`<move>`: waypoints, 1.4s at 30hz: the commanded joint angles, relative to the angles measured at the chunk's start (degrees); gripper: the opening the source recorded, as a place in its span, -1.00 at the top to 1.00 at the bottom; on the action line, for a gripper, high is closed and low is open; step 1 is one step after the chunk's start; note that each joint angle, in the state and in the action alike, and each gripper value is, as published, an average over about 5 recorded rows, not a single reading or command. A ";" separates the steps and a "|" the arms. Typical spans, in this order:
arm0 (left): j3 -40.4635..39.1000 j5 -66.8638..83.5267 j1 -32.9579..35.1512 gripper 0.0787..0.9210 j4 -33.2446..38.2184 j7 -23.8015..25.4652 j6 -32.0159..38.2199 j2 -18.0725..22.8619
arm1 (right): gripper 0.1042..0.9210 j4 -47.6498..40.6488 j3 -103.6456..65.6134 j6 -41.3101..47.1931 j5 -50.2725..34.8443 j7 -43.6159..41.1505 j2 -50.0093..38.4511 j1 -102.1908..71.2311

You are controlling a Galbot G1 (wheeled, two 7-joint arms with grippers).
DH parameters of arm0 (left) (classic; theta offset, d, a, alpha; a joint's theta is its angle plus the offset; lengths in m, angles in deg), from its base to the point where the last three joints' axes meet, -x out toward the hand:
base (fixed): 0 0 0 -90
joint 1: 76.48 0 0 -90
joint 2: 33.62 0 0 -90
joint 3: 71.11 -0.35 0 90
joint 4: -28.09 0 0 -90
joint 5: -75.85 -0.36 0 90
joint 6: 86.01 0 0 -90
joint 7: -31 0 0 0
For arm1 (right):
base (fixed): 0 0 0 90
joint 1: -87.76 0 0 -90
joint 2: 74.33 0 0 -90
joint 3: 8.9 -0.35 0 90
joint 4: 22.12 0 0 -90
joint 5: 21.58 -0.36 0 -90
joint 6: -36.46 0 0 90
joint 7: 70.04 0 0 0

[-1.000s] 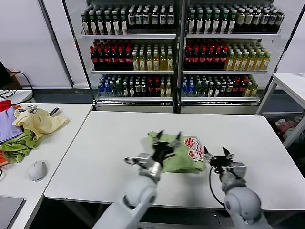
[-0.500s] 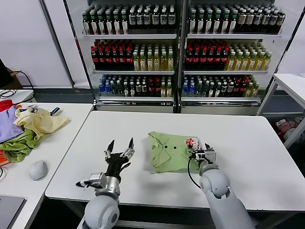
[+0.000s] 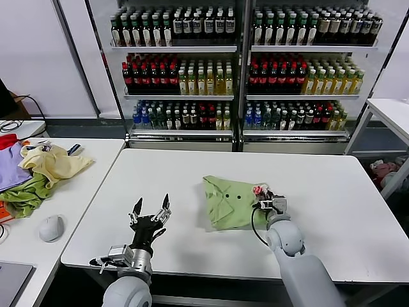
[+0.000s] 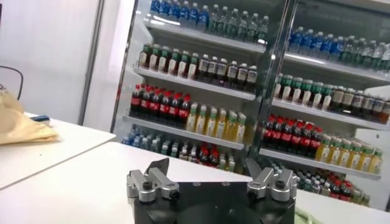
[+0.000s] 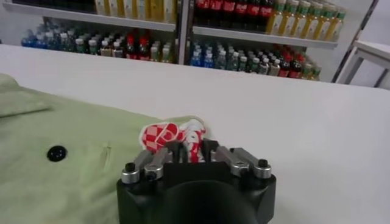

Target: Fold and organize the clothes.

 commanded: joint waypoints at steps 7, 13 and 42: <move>-0.38 -1.40 2.52 -0.77 0.90 -0.05 0.52 -0.17 | 0.85 -5.79 -4.11 -7.01 0.98 -5.85 -6.20 4.26; -1.27 -2.67 2.40 -0.77 0.88 0.28 0.74 0.14 | 0.87 0.75 -6.13 -22.77 3.92 -9.09 -6.44 -1.93; -2.69 -5.68 3.81 -0.77 4.83 2.42 0.35 -0.15 | -0.76 30.14 -24.18 -25.85 -4.76 -15.84 -8.69 -35.73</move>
